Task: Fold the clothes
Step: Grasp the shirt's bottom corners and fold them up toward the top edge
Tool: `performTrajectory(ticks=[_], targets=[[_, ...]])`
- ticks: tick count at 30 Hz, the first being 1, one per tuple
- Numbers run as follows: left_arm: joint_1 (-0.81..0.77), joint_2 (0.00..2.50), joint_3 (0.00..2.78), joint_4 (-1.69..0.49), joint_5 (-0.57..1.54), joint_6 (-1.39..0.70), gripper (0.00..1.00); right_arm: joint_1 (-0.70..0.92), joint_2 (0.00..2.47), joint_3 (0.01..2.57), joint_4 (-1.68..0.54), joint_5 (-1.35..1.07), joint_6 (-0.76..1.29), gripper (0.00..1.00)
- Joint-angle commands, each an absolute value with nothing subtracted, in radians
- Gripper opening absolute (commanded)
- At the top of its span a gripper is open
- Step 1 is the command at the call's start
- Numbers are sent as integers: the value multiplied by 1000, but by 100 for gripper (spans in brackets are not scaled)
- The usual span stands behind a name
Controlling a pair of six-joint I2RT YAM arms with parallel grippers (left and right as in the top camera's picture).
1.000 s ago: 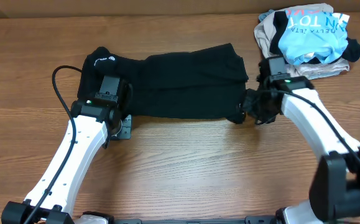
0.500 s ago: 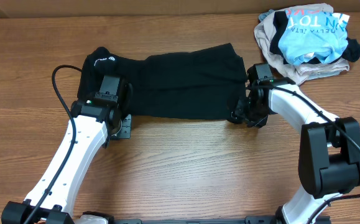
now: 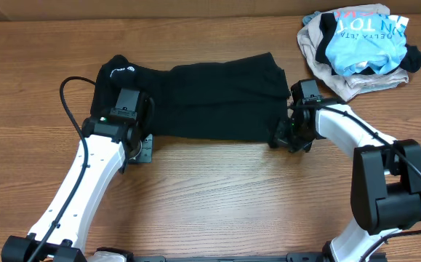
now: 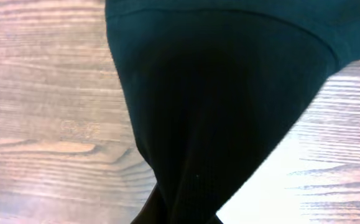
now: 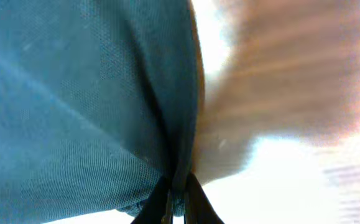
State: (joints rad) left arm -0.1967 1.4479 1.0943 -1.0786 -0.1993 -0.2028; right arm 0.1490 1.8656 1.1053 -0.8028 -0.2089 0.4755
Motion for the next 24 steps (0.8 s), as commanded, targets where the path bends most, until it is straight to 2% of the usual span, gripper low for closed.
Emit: performTrajectory(ticks=[1, 8, 13, 18, 23, 24], targets=[[-165, 1445, 1115, -1109, -217, -217, 4, 98, 1884, 1122, -887, -191, 458, 4], [-112, 1445, 1115, -1174, -219, -216, 4, -14, 1825, 1203, -1142, -189, 352, 5], [-103, 1445, 1115, -1180, -221, -216, 4, -35, 1796, 1235, -1270, -191, 290, 7], [-103, 1446, 1114, -1163, -220, -245, 4, -19, 1766, 1293, -1213, -205, 280, 7], [-103, 1446, 1091, -1060, -221, -259, 4, 14, 1760, 1366, -1056, -205, 280, 7], [-103, 1446, 1082, -1031, -221, -259, 4, 23, 1760, 1368, -1016, -208, 280, 10]])
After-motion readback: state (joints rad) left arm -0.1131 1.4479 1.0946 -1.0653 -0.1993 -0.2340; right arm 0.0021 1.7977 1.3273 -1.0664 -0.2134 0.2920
